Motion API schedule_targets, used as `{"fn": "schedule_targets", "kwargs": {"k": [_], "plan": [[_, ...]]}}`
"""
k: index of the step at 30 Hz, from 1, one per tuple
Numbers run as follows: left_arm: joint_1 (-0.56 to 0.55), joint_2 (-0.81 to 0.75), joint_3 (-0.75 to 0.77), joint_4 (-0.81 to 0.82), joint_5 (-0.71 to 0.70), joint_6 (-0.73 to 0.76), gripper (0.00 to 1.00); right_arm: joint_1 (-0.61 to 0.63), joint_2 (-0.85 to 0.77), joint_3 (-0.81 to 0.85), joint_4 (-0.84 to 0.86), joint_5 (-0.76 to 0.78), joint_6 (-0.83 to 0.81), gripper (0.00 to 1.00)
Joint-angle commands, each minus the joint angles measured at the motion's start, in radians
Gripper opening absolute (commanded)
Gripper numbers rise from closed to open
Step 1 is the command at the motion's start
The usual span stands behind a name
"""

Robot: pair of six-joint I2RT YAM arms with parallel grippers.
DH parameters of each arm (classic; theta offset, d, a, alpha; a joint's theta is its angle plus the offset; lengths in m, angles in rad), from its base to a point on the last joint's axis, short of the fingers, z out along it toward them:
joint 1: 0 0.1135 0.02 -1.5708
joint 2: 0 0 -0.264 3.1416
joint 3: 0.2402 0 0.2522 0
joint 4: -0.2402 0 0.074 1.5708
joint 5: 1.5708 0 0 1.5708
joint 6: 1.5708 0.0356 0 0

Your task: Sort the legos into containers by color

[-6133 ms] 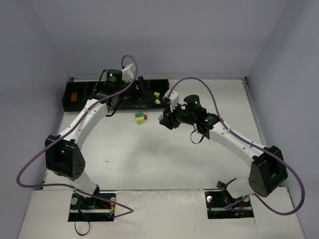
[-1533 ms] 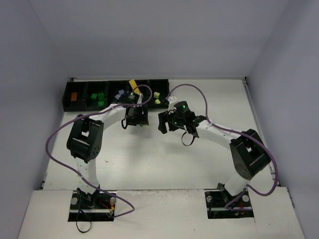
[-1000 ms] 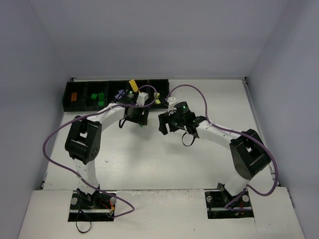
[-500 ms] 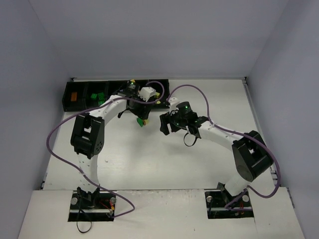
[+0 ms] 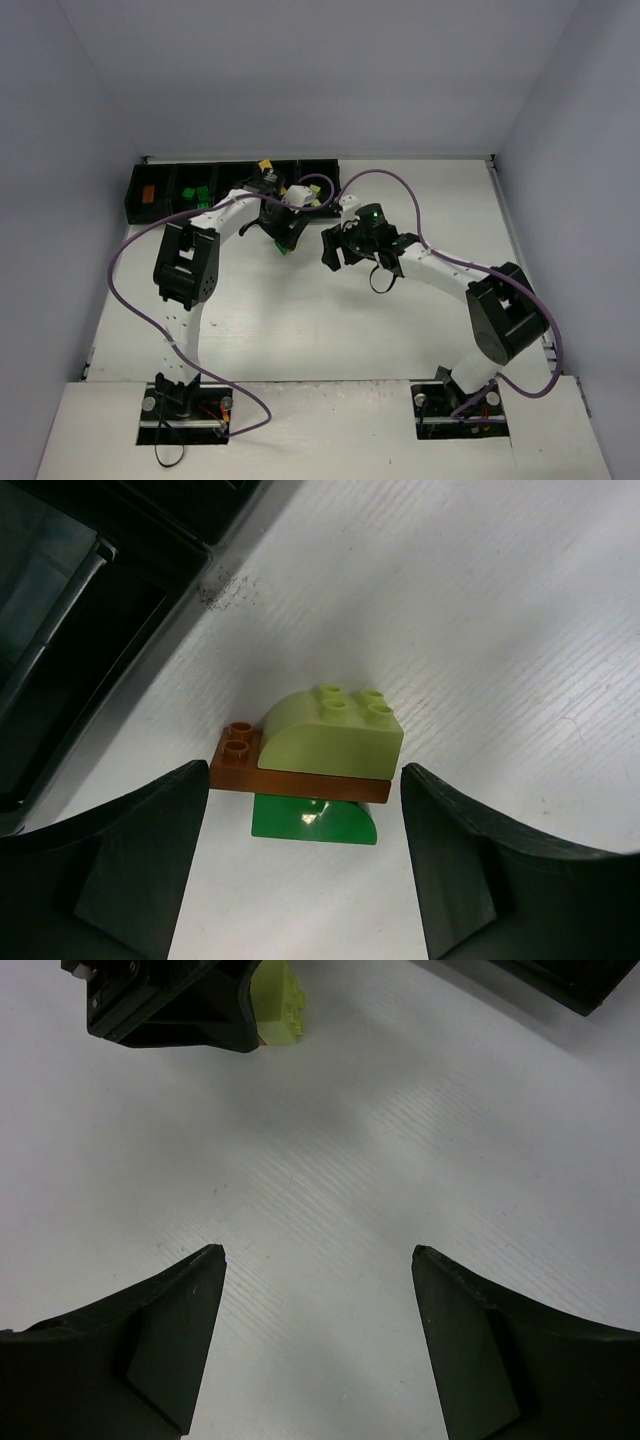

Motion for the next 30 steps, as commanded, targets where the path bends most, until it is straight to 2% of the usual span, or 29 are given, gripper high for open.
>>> {"fn": "schedule_targets", "kwargs": {"k": [1, 9, 22, 28, 30], "plan": [[0.002, -0.021, 0.056, -0.011, 0.022, 0.029, 0.71, -0.008, -0.047, 0.011, 0.034, -0.015, -0.008, 0.72], [0.0, 0.009, 0.076, -0.031, 0.019, 0.04, 0.69, -0.008, -0.041, 0.018, 0.034, -0.022, -0.006, 0.72], [0.0, -0.015, 0.07, -0.016, 0.042, 0.029, 0.53, -0.008, -0.048, 0.019, 0.034, -0.029, 0.0, 0.7], [0.0, -0.134, -0.022, 0.065, 0.085, 0.014, 0.45, -0.017, -0.064, 0.054, -0.01, -0.05, 0.04, 0.63], [0.0, -0.222, -0.103, 0.109, 0.1, 0.014, 0.44, -0.023, -0.071, 0.146, -0.047, -0.053, 0.067, 0.56]]}}
